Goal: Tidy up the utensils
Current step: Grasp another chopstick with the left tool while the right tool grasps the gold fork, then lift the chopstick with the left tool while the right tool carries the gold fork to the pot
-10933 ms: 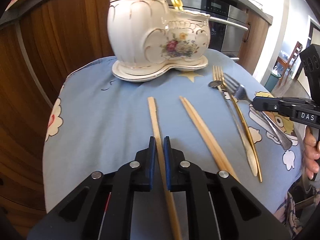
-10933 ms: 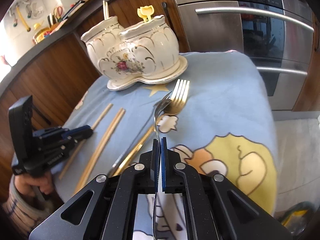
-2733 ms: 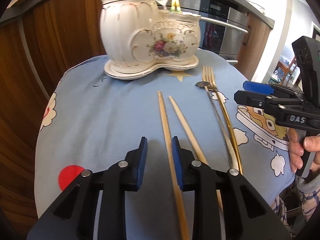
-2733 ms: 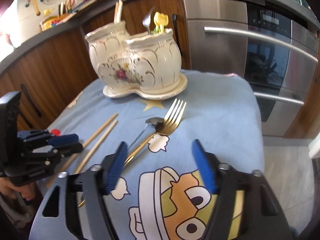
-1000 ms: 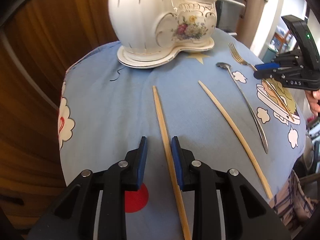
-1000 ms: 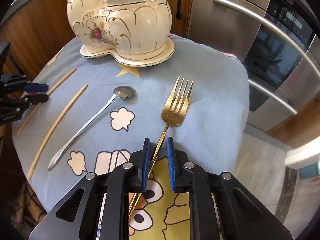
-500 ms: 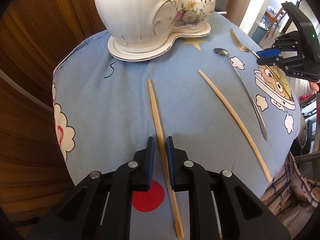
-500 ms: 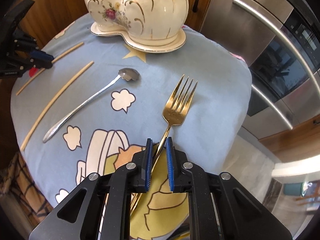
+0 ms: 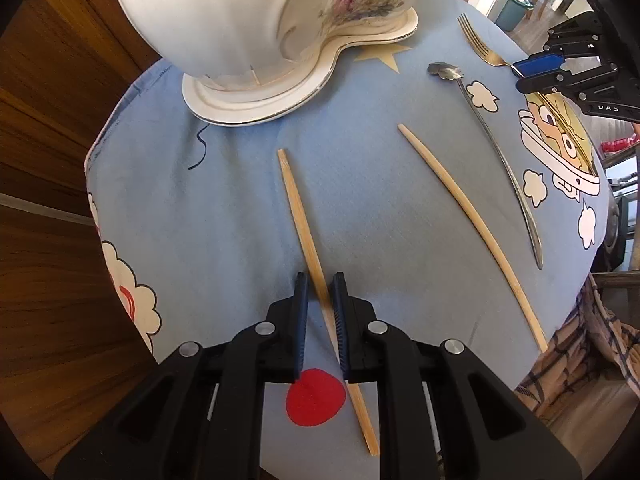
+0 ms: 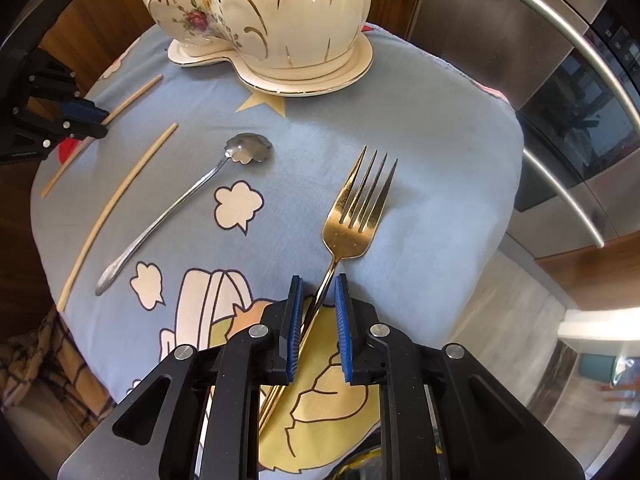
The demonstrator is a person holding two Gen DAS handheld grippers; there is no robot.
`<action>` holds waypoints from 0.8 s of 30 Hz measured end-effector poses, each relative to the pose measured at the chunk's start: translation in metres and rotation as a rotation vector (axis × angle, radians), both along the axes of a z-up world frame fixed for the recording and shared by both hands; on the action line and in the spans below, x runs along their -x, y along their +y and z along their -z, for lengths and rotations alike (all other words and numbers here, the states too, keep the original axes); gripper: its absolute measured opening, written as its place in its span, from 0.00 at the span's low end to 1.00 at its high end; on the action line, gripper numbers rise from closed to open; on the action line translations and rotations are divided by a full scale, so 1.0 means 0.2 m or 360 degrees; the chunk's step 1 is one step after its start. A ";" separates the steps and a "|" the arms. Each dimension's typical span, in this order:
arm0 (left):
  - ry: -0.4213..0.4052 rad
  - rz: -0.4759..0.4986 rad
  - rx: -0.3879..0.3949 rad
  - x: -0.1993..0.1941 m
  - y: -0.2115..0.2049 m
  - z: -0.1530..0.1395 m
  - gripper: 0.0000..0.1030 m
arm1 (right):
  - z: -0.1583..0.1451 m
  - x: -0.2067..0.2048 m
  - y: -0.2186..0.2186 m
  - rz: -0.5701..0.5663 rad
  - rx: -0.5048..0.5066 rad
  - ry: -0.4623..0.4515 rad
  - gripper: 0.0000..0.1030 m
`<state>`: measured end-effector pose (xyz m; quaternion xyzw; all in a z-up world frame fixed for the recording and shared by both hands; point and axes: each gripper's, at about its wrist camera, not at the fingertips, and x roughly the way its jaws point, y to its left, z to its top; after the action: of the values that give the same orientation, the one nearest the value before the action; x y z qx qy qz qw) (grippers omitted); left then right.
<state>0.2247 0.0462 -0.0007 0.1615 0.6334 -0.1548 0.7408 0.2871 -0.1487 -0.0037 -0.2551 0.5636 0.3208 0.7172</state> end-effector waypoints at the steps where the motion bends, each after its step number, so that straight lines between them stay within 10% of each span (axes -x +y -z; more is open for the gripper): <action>1: 0.0004 -0.0001 0.0005 -0.01 0.00 0.00 0.13 | 0.00 0.00 0.00 -0.0001 -0.0004 -0.0001 0.17; 14: -0.0039 -0.0104 0.0153 0.04 0.16 -0.02 0.06 | -0.01 0.03 0.01 0.0038 0.0001 -0.0030 0.17; 24: -0.0329 -0.0268 0.0436 0.14 0.32 -0.15 0.06 | -0.01 -0.01 -0.08 0.0140 -0.0180 -0.0010 0.09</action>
<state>0.1962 0.1106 0.0284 0.0206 0.5381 -0.1595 0.8274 0.2900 -0.1642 -0.0024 -0.1902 0.5530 0.3195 0.7456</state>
